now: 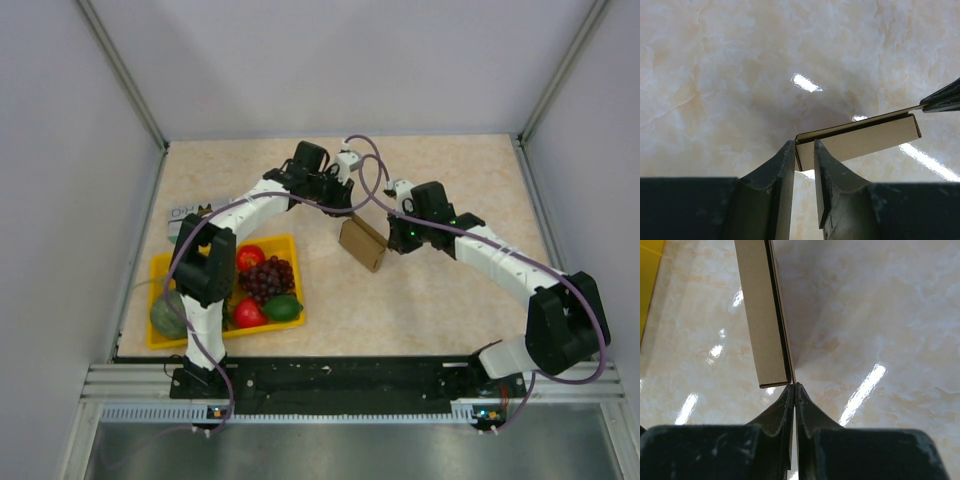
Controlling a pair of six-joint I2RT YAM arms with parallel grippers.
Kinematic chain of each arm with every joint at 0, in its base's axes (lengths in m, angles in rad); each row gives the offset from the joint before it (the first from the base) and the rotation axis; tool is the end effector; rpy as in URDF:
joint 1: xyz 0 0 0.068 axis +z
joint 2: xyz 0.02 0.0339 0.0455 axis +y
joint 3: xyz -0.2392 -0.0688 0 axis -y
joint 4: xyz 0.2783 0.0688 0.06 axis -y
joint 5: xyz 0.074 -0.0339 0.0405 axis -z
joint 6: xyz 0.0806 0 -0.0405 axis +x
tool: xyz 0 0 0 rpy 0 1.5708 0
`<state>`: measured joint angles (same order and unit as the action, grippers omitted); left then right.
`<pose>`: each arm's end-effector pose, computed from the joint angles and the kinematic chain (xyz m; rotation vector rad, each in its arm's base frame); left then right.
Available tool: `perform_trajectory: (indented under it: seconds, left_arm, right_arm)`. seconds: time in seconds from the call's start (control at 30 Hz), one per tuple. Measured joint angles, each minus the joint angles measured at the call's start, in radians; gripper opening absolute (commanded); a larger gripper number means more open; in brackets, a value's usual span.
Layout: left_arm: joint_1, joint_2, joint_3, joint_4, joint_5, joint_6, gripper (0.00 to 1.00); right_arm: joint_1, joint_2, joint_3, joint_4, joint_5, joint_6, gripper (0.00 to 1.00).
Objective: Fold the paper box
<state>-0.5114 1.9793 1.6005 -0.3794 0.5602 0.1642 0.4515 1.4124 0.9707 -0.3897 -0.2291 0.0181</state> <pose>0.4143 -0.2816 0.1880 1.0347 2.0835 -0.8257 0.3180 0.1745 0.1723 -0.6282 2.3494 0.4909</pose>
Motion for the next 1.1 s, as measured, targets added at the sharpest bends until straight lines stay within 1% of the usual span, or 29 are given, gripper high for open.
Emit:
perform_trajectory:
  seconds: [0.2, 0.27, 0.37, 0.47, 0.7, 0.83, 0.93, 1.1]
  left_arm:
    - [0.000, 0.000, -0.015, 0.018, 0.000, 0.003, 0.23]
    - [0.000, 0.000, -0.029, 0.021, 0.000, 0.003, 0.25]
    - [0.000, 0.000, -0.041, 0.021, -0.005, 0.002, 0.38]
    - [0.000, 0.000, -0.045, 0.028, -0.010, -0.001, 0.41]
    - [0.014, 0.000, -0.045, 0.055, 0.011, -0.026, 0.44]
    - [0.061, -0.004, -0.063, 0.106, 0.086, -0.076, 0.43]
    - [0.091, -0.005, -0.071, 0.123, 0.117, -0.093, 0.41]
    - [0.099, -0.005, -0.071, 0.129, 0.152, -0.094, 0.40]
  right_arm:
    - [0.000, 0.000, 0.000, 0.000, 0.000, 0.000, 0.00]
    - [0.000, 0.000, 0.000, 0.000, 0.000, 0.000, 0.00]
    - [0.000, 0.000, 0.000, 0.000, 0.000, 0.000, 0.00]
    - [0.000, 0.000, 0.000, 0.000, 0.000, 0.000, 0.00]
    - [0.000, 0.000, 0.000, 0.000, -0.001, 0.000, 0.00]
    - [0.000, -0.002, 0.000, 0.000, -0.001, 0.000, 0.00]
    - [0.000, -0.004, 0.000, 0.001, -0.002, 0.000, 0.00]
    - [0.000, -0.005, 0.000, 0.000, -0.005, 0.000, 0.00]
